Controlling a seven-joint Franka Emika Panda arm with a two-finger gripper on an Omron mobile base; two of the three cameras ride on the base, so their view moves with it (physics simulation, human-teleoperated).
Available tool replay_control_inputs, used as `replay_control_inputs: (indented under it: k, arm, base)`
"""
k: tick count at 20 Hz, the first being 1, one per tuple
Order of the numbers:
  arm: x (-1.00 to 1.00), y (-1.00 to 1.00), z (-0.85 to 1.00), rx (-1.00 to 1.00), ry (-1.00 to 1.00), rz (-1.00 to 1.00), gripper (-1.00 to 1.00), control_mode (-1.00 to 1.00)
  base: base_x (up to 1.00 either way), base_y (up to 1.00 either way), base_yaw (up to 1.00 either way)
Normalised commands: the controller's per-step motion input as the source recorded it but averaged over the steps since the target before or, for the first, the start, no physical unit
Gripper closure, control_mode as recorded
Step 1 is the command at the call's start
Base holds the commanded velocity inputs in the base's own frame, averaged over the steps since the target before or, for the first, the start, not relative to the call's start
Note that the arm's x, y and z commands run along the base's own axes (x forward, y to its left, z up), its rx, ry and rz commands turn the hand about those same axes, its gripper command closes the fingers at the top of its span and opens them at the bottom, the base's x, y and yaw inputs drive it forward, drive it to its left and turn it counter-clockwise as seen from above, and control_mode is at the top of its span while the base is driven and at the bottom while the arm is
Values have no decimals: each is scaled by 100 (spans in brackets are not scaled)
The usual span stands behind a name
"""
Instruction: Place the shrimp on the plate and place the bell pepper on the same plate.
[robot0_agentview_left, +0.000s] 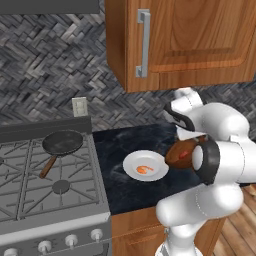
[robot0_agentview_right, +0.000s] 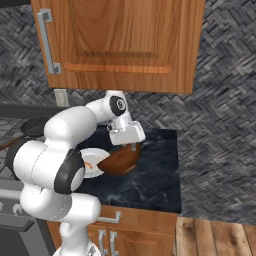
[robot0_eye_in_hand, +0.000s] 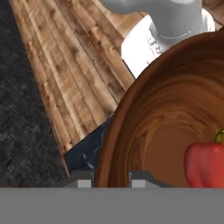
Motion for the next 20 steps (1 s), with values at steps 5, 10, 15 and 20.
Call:
replay_control_inputs:
  k: [5, 10, 15, 20]
  arm:
    - [1, 25, 17, -25, -8, -9, 100, -100]
    - [8, 31, 15, -19, -6, -7, 100, -100]
    - [14, 39, 10, -16, -6, -4, 100, -100]
    - [8, 37, 11, -15, -9, -1, 100, -100]
  base:
    - [0, 0, 0]
    - [0, 0, 0]
    - [0, 0, 0]
    - [0, 0, 0]
